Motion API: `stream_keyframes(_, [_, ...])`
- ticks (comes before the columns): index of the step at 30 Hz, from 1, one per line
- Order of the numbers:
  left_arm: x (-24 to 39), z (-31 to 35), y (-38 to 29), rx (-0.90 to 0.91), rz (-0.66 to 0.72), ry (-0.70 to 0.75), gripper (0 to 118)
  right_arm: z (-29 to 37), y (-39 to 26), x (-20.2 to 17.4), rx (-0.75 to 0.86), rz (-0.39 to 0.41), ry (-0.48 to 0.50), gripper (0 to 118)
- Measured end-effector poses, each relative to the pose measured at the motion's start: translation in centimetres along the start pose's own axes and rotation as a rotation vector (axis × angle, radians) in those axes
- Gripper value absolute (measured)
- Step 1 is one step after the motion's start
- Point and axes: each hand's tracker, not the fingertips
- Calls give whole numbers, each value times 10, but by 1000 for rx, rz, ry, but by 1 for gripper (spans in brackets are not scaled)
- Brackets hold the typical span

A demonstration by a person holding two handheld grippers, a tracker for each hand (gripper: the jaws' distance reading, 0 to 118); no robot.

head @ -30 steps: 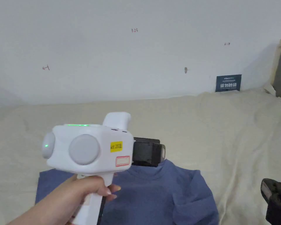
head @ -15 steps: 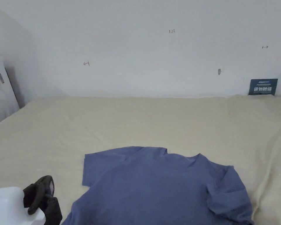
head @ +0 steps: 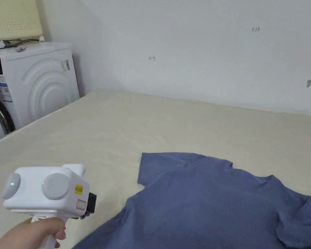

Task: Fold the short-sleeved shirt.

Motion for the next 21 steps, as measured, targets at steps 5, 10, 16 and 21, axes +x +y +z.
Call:
stream_keyframes(5, [-49,-56,-21,-58,108,-41,118,-14,-14,-1,-93,-22,59,0])
stream_keyframes(10, [-51,-56,-51,-12,169,-50,115,-28,-22,-5,-156,-27,61,0])
stream_keyframes(16, [-32,-85,-66,6,40,-8,109,-40,-25,-12,-194,-35,83,0])
stream_keyframes(21, [-26,-61,-70,90,57,-6,50,-43,-28,-20,-190,11,93,0])
